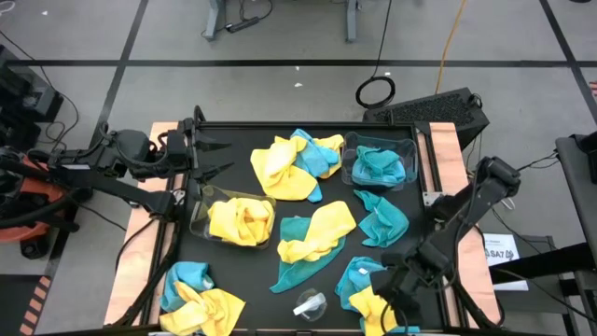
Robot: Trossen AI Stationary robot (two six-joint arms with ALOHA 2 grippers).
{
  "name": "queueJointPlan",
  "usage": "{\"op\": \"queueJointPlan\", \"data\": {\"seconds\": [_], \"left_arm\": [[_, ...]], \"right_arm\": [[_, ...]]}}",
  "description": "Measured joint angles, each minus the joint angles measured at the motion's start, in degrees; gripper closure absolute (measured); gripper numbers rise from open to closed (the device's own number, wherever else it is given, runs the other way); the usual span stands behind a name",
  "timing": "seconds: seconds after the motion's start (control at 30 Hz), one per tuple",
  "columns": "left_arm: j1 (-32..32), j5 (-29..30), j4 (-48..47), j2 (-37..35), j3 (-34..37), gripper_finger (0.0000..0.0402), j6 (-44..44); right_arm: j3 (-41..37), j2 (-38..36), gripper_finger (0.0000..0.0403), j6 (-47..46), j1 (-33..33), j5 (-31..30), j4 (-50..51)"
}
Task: Sort microfiber towel by color & place in baskets
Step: Put the yellow microfiber towel into the bottom transparent bin
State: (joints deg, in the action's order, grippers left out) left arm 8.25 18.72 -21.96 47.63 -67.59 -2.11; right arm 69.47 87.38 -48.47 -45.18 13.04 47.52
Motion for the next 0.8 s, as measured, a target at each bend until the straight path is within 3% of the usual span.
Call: {"op": "queueJointPlan", "data": {"seconds": [0.6, 0.8], "left_arm": [[0.0, 0.0, 0.0, 0.0, 0.0, 0.0181, 0.0], [0.0, 0.0, 0.0, 0.0, 0.0, 0.0181, 0.0]], "right_arm": [[-3.7, 7.5, 0.0221, -6.7, -5.8, -5.8, -1.0], [-3.7, 8.4, 0.0274, -6.8, -5.8, -7.0, -3.1]]}}
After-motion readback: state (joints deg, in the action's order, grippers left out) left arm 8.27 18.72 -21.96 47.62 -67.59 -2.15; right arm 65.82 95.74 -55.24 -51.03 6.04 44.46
